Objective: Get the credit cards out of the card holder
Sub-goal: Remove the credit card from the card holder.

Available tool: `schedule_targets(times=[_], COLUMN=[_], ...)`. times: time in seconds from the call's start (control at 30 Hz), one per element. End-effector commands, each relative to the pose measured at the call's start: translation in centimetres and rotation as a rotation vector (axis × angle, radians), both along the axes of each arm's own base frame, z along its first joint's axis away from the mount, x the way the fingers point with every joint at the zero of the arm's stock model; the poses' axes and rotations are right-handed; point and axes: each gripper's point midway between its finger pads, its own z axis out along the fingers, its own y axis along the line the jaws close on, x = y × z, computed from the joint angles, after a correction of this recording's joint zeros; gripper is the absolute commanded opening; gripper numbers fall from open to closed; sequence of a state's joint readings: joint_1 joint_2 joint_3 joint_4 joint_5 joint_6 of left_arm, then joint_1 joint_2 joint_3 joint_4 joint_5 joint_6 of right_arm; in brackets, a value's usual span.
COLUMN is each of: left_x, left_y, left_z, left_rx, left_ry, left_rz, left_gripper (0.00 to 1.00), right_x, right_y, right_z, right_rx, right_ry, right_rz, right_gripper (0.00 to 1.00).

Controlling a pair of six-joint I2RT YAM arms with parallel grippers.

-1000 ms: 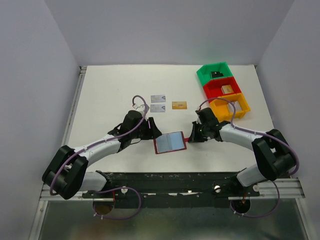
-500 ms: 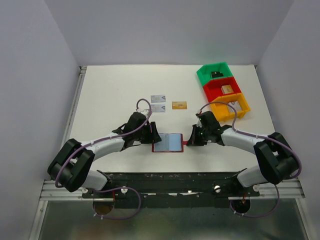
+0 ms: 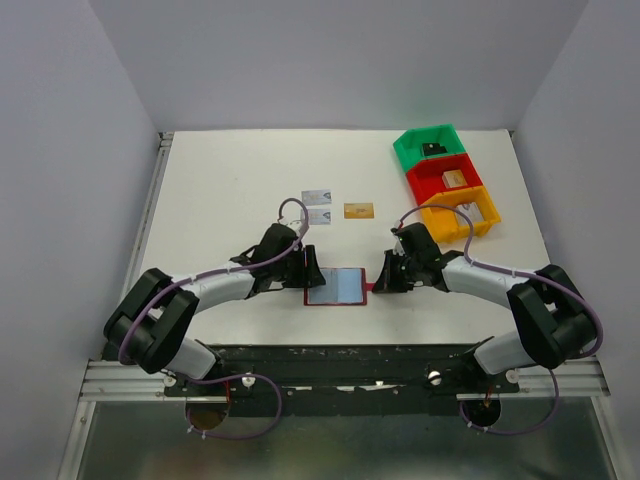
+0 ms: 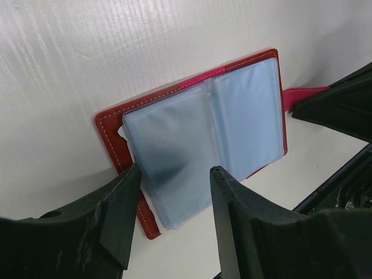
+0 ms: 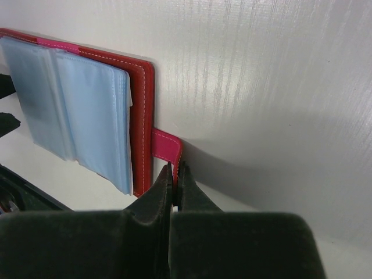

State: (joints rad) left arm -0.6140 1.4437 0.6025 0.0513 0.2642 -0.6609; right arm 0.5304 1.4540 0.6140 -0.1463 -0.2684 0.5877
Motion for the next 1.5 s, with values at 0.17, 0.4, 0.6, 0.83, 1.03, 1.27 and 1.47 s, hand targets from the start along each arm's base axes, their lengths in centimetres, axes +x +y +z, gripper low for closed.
schedule_targets(times=[0.17, 0.4, 0.6, 0.83, 1.03, 1.27, 1.47], left_x=[-0.7, -0.8, -0.7, -0.6, -0.4, -0.5, -1.1], left_y=[-2.9, -3.6, -4.0, -4.6, -5.1, -6.5, -8.2], left_z=[1.8, 3.1, 4.0, 5.1, 6.0, 6.9, 7.0], left_rx=[-0.095, -0.101, -0.109, -0.125, -0.134, -0.144, -0.110], left_ry=[-0.042, -0.100, -0.136, -0.170, -0.187, -0.208, -0.210], left_rz=[-0.145, -0.175, -0.183, -0.200, -0.214, -0.268, -0.335], left_gripper=[0.59, 0.59, 0.59, 0.60, 0.60, 0.60, 0.60], right_x=[-0.9, -0.9, -0.9, -0.8, -0.8, -1.0, -1.1], right_y=[0.5, 0.3, 0.0, -0.7, -1.5, -1.8, -2.0], right_z=[-0.5, -0.6, -0.7, -0.6, -0.7, -0.8, -0.8], right_rx=[0.019, 0.012, -0.005, -0.045, -0.089, -0.101, -0.108], right_ry=[0.034, 0.032, 0.028, 0.018, 0.014, 0.020, 0.019], right_rz=[0.024, 0.024, 0.023, 0.019, 0.013, 0.006, 0.000], right_gripper=[0.00, 0.00, 0.00, 0.00, 0.00, 0.00, 0.00])
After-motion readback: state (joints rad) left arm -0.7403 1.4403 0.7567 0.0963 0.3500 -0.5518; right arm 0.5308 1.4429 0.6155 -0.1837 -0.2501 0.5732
